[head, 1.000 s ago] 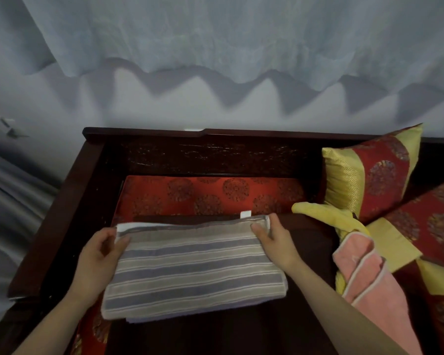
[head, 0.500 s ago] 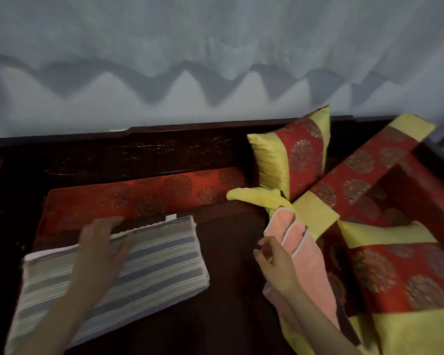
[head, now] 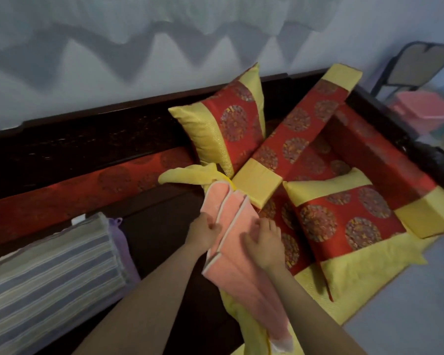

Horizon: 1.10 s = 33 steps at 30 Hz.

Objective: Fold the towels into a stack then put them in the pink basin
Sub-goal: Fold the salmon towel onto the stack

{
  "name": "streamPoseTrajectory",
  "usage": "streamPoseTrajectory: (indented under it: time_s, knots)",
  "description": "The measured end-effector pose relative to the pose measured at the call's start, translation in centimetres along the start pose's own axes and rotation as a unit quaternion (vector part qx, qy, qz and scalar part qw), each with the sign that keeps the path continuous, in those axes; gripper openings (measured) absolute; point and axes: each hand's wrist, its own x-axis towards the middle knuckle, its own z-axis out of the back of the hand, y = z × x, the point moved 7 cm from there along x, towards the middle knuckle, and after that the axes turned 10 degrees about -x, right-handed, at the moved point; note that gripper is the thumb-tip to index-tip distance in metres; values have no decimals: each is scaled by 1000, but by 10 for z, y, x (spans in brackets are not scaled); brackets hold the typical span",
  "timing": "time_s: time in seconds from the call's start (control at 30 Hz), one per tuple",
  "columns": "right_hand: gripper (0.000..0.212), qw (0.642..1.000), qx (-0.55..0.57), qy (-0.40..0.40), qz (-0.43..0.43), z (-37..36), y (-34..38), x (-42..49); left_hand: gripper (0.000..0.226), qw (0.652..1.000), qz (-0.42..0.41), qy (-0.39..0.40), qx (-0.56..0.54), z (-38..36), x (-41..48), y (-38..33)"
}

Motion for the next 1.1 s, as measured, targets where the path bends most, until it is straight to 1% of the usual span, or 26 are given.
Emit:
streamPoseTrajectory:
  time_s: [0.1, 0.23, 0.33, 0.43, 0.5, 0.53, 0.57, 0.6, 0.63, 0.7, 0.73, 0.77, 0.8, 0.83, 0.87, 0.9, 0.93, 0.97, 1.0, 1.03, 1.07, 1.1]
  knots:
    - [51, 998, 55, 14, -14, 0, -14, 8, 27, 999, 5, -29, 19, -4, 8, -2]
    - [43, 997, 69, 16, 16, -2, -13, 19, 23, 997, -32, -59, 33, -3, 10, -14]
    - [35, 997, 68, 4, 39, 0, -5, 27, 19, 997, -38, -34, 50, -10, 8, -23]
    - [36, 996, 66, -4, 59, 6, 7, 36, 22, 996, -80, -14, 31, -12, 3, -37]
    - [39, 994, 44, 29, 94, 6, 17, 41, 22, 994, -104, 15, 4, -13, -2, -45]
    - [40, 992, 20, 66, 109, 2, 23, 42, 26, 994, -108, 9, -11, -9, -5, -47]
    - [42, 987, -10, 110, 114, -3, 27, 43, 31, 993, -109, -13, -29, -2, -6, -46]
    - [46, 982, -41, 153, 106, -8, 28, 43, 33, 993, -98, -44, -54, 5, -8, -45]
    - [53, 977, -65, 182, 92, -11, 30, 45, 30, 991, -76, -74, -83, 14, -11, -41]
    - [69, 969, -107, 214, 55, -16, 29, 50, 13, 981, 6, -103, -166, 29, -18, -32]
    - [76, 966, -129, 221, 45, -16, 28, 51, 8, 970, 59, -100, -212, 35, -21, -26]
    - [80, 963, -146, 222, 40, -17, 27, 53, 6, 959, 108, -81, -250, 39, -23, -21]
    - [80, 964, -153, 215, 35, -14, 27, 54, 5, 945, 143, -52, -289, 43, -26, -16]
    - [75, 968, -143, 203, 28, -12, 25, 56, 10, 931, 165, -22, -325, 44, -29, -15]
    - [71, 973, -125, 191, 17, -9, 23, 57, 20, 922, 176, -2, -345, 47, -32, -12]
    - [69, 977, -110, 182, 11, -7, 21, 57, 33, 924, 184, 6, -336, 51, -35, -7]
    - [70, 979, -98, 178, 7, -5, 21, 56, 45, 937, 190, 4, -293, 56, -40, -3]
    - [69, 982, -74, 175, -7, -5, 18, 57, 53, 955, 189, -2, -230, 62, -44, 3]
    - [66, 983, -36, 176, -34, -6, 13, 59, 55, 969, 172, -7, -178, 66, -46, 6]
    - [59, 982, 3, 179, -63, -5, 10, 59, 51, 979, 147, -13, -141, 71, -48, 7]
    - [49, 978, 30, 188, -87, -5, 6, 60, 41, 985, 119, -19, -123, 76, -49, 7]
    - [38, 973, 41, 206, -93, -3, 5, 59, 30, 989, 92, -33, -114, 83, -51, 5]
